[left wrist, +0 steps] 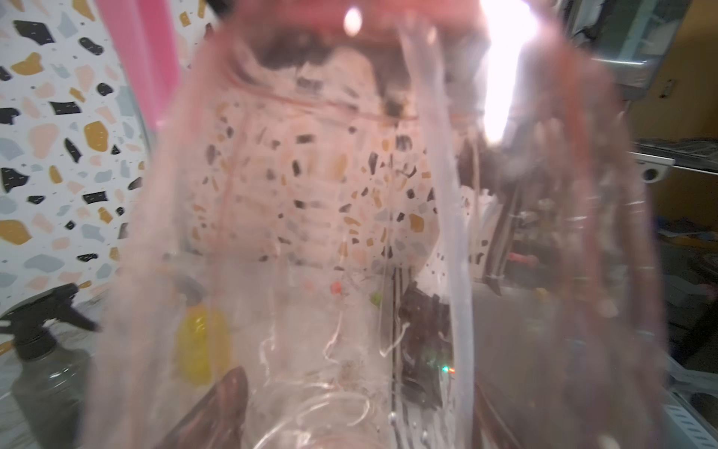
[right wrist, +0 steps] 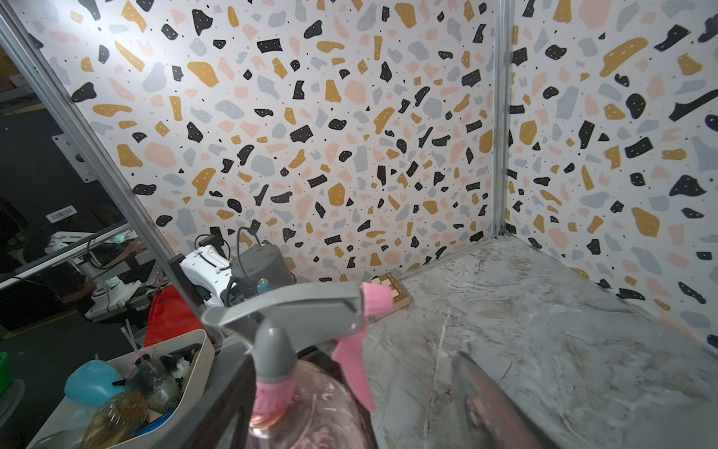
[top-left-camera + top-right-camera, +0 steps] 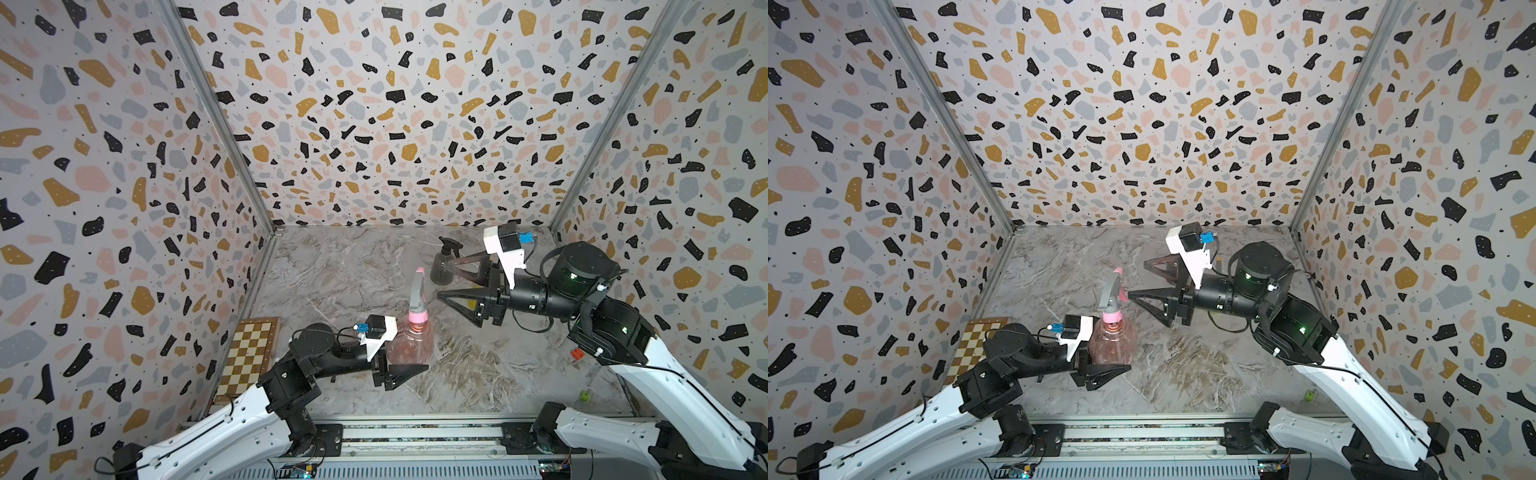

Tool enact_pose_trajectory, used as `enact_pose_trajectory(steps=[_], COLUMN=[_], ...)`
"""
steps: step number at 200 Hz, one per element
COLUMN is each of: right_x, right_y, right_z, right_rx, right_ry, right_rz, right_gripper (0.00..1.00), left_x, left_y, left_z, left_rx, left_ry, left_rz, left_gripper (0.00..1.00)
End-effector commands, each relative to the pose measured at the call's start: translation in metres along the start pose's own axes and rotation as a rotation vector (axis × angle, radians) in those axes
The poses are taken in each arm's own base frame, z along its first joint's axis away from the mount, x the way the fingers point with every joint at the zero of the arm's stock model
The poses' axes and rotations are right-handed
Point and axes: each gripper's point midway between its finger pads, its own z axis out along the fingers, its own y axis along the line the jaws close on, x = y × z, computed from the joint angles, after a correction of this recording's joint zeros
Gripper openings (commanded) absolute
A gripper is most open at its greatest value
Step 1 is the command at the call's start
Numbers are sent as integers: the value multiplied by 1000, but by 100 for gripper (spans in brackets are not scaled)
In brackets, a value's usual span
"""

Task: Attach spray nozzles to spray bottles
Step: Screw the spray nozzle on the spray bottle.

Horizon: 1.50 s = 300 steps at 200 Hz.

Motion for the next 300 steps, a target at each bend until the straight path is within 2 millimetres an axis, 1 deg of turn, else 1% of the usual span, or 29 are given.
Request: enact_pose_trajectory(steps=[1, 5, 9, 21, 38, 53, 70, 94, 117, 136, 161, 184, 212, 234, 269, 300], right_x=[-12, -12, -10, -8, -7, -7, -2, 4, 6, 8, 7, 5, 6, 8, 14, 23], right_y=[43, 45, 46, 46, 46, 53, 56, 54, 62, 71, 77, 75, 67, 62, 56, 53], right_z=[-14, -15, -14, -13, -15, -18, -15, -9, -9, -6, -4, -5, 0, 3, 11, 21], right_rx=[-222, -238, -246, -264, -272, -313, -363, -378, -423, -450, -437, -402, -341, -293, -233, -172], right_ry=[-40, -38, -32, -25, -27, -33, -4, 25, 36, 53, 60, 60, 74, 90, 115, 155], right_rz=[-74, -79, -76, -78, -77, -86, -73, -57, -56, -64, -82, -80, -75, -75, -77, -76], right_gripper=[83, 83, 90, 92, 93, 93, 93, 91, 89, 82, 70, 60, 49, 43, 35, 29], left_x=[-17, -16, -16, -17, -18, -18, -17, -15, -14, -13, -10, -10, -10, -11, -14, -14], left_y=[-28, -30, -33, -41, -48, -50, -52, -53, -51, -45, -28, -18, -10, -5, -5, 4], left_z=[-4, -4, -3, -3, -4, -4, -4, -2, 0, 2, 6, 8, 8, 6, 5, 5], left_rx=[158, 177, 193, 250, 299, 311, 331, 345, 338, 307, 202, 140, 92, 57, 46, -7], left_ry=[-70, -67, -66, -62, -67, -68, -59, -46, -40, -33, -23, -17, -15, -21, -28, -18], left_rz=[39, 37, 35, 31, 27, 28, 24, 18, 15, 10, 0, -7, -9, -8, -1, 0], left_gripper=[0, 0, 0, 0, 0, 0, 0, 0, 0, 0, 0, 0, 0, 0, 0, 0])
